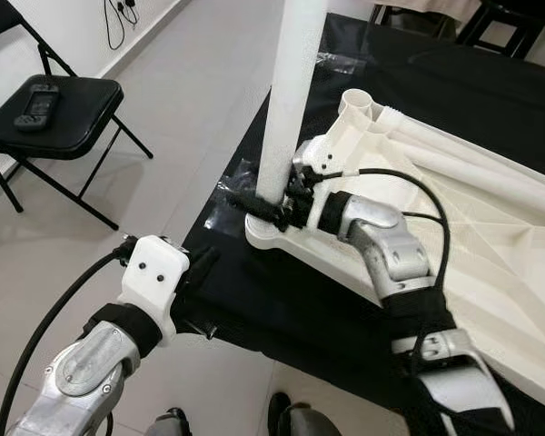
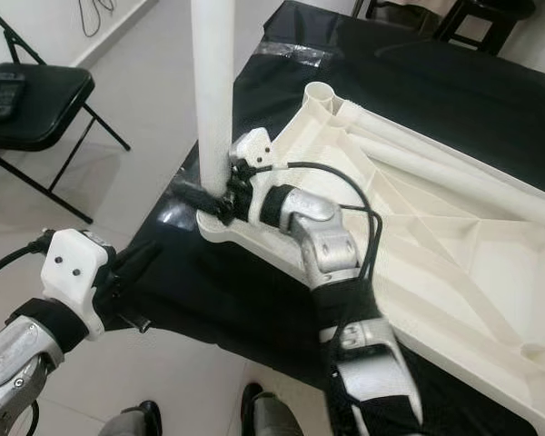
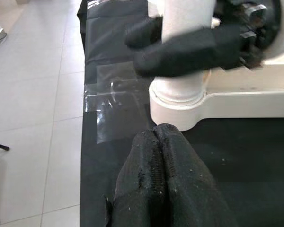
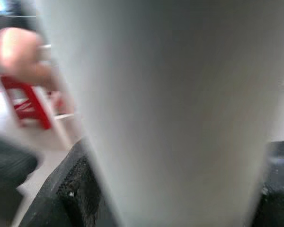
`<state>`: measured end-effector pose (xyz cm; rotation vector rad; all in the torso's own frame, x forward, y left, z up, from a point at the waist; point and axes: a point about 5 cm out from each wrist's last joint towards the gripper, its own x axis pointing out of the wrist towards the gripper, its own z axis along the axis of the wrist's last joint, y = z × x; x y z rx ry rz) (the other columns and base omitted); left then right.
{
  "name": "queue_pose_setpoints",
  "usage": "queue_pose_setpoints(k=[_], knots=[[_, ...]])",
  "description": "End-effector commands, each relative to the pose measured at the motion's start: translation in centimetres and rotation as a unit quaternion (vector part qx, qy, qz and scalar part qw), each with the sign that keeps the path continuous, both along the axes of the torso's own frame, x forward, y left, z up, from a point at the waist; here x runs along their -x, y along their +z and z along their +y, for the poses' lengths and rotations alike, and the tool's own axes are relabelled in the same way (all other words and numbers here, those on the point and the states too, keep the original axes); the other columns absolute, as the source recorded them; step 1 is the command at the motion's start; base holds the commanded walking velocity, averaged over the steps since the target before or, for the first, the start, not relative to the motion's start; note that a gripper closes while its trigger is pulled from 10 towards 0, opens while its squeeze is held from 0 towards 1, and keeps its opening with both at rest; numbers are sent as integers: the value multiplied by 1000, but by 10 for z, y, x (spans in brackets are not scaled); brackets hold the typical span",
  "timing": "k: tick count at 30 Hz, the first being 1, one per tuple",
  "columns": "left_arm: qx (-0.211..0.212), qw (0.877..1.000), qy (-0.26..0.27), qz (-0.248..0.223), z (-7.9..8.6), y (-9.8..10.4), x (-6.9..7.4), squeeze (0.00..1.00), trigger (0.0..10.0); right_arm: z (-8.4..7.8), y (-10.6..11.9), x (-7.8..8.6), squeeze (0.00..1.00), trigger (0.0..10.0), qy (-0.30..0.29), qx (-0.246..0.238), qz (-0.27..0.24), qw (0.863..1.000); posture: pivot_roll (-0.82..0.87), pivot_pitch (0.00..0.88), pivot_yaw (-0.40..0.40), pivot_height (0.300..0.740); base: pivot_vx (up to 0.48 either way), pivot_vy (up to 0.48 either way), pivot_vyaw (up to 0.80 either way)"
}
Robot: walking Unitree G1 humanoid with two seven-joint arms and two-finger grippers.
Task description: Building children table
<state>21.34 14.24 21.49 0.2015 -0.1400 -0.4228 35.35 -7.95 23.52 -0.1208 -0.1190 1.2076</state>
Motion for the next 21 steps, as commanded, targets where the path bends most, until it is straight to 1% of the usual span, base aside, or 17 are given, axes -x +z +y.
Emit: queue_pose_setpoints(k=[1,2,3,4,5,11,16,19,21], knots=[[-1,1000,0,8,-1,-4,1,0,10000,3,2,0,0,10000,38,3,-8,999,144,273,-137,740,0,0,0],[-1,1000,0,8,-1,-4,1,0,10000,3,2,0,0,10000,38,3,-8,999,144,273,-137,740,0,0,0],[-2,1000,-1,8,-1,-4,1,0,10000,4,4,-2,0,8588,50,-1,-6,999,146,273,-137,740,0,0,0],[-2,1000,-1,8,-2,-5,1,0,10000,4,5,-4,0,4784,59,-7,0,998,151,274,-138,740,0,0,0],[-2,1000,0,8,-2,-5,1,0,10000,3,6,-6,0,0,64,-7,2,998,152,274,-139,740,0,0,0],[-2,1000,2,7,-1,-4,1,0,10000,1,3,-9,0,0,72,-3,7,997,142,277,-146,740,0,0,0],[-1,1000,0,10,-3,-6,2,0,10000,-6,-2,-7,0,0,79,-9,12,997,125,280,-142,740,0,0,0],[2,1000,-5,12,-5,-6,2,0,10000,-16,-8,-7,0,0,35,-24,11,999,117,284,-143,740,0,0,0],[2,1000,-5,12,-5,-6,2,0,10000,-16,-8,-7,0,0,35,-24,11,999,117,284,-143,740,0,0,0]])
